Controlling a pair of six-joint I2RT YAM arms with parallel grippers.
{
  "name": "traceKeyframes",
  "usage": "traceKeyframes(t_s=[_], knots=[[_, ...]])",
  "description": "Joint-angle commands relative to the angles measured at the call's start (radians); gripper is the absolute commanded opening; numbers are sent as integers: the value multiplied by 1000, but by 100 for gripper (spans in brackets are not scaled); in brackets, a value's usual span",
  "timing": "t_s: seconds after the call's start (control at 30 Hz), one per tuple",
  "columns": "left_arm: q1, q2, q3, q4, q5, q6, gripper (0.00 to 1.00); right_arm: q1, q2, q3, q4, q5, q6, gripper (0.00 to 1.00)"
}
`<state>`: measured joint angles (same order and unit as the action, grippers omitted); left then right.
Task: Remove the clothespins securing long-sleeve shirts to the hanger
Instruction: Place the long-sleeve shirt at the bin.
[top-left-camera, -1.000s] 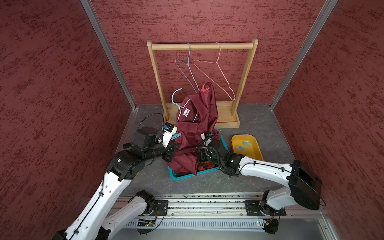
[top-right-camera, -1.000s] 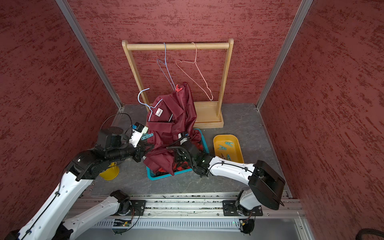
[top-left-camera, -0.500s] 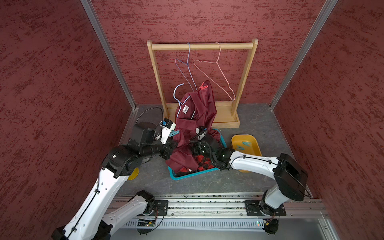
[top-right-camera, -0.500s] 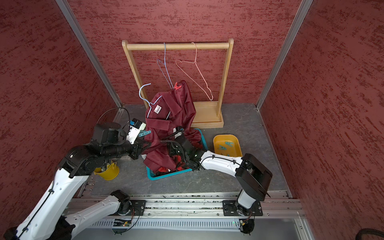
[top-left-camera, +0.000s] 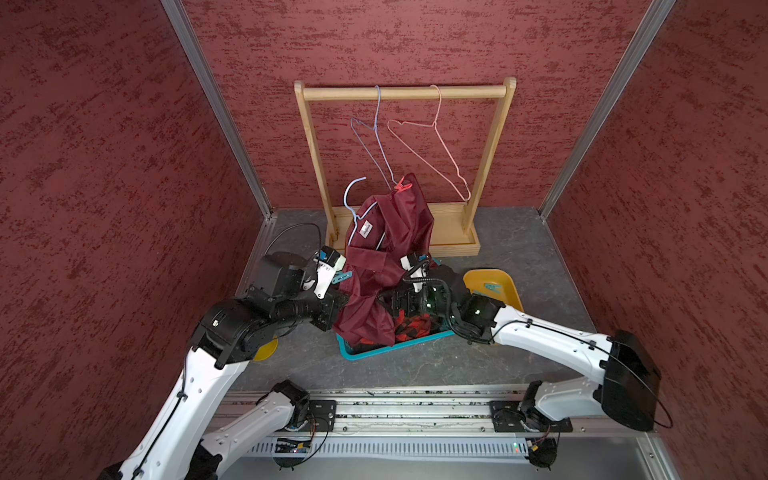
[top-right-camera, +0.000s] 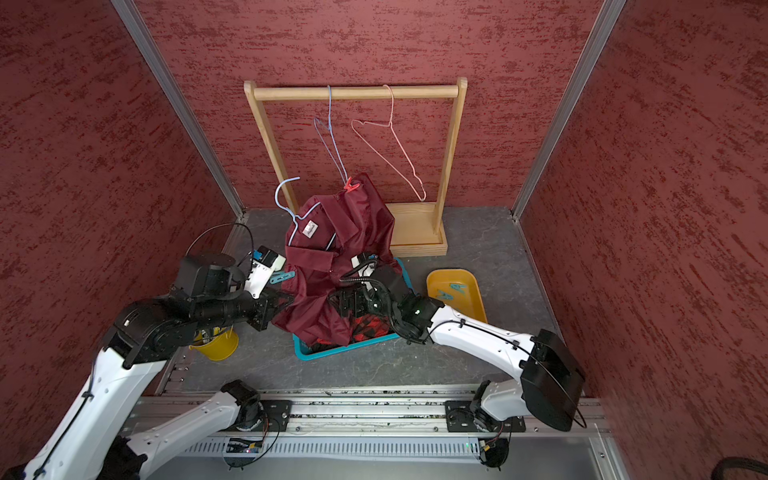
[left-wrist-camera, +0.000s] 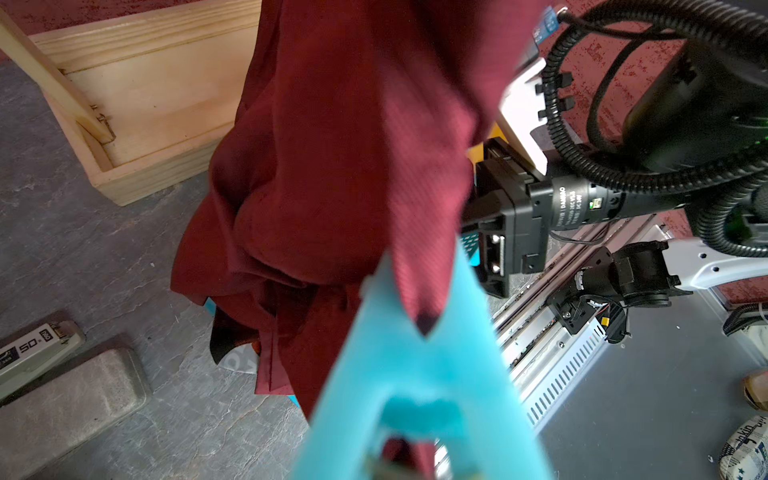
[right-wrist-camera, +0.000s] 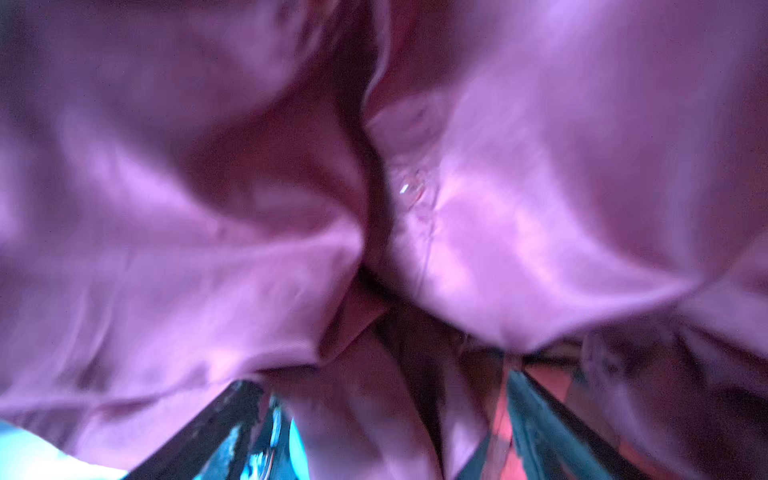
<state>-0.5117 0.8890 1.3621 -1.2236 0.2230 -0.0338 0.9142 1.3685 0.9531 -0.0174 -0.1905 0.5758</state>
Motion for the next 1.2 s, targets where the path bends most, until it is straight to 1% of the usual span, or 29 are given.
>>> traceKeyframes(t_s=[0.0,0.1,0.23,0.33,0.37,0.43,0.53,0.6,0.67,0.77,0.9,1.07,1.17], knots=[[-7,-9,0,2,-22,-5,0,-15,-36,10,-109,-77,-45,98],[-13,-15,-24,6,-21,-14,0,-61,-77,-13,-116,-109,-45,99],[-18,-31,-62,2,-37,-16,0,-158,-129,-17,-86,-178,-33,99],[-26,-37,-71,-7,-47,-16,0,-237,-149,-14,-50,-192,-12,99],[-26,-41,-71,-10,-53,-15,0,-264,-149,-14,-43,-186,-6,98],[-28,-48,-69,-15,-60,-15,0,-329,-144,-10,-48,-123,16,98],[-31,-52,-64,-26,-63,-9,0,-449,-121,-27,-5,-91,79,97],[-37,-53,-61,-34,-63,-2,0,-497,-74,-10,7,-46,96,97],[-45,-59,-56,-37,-62,4,0,-517,-5,44,-18,22,93,97],[-52,-70,-45,-45,-55,17,0,-525,128,143,-40,91,93,96],[-54,-90,-28,-54,-52,32,0,-525,288,270,-60,156,73,94],[-56,-105,-17,-62,-54,38,0,-528,433,418,-98,211,76,93],[-56,-107,-16,-58,-57,44,0,-537,498,476,-103,234,84,93]])
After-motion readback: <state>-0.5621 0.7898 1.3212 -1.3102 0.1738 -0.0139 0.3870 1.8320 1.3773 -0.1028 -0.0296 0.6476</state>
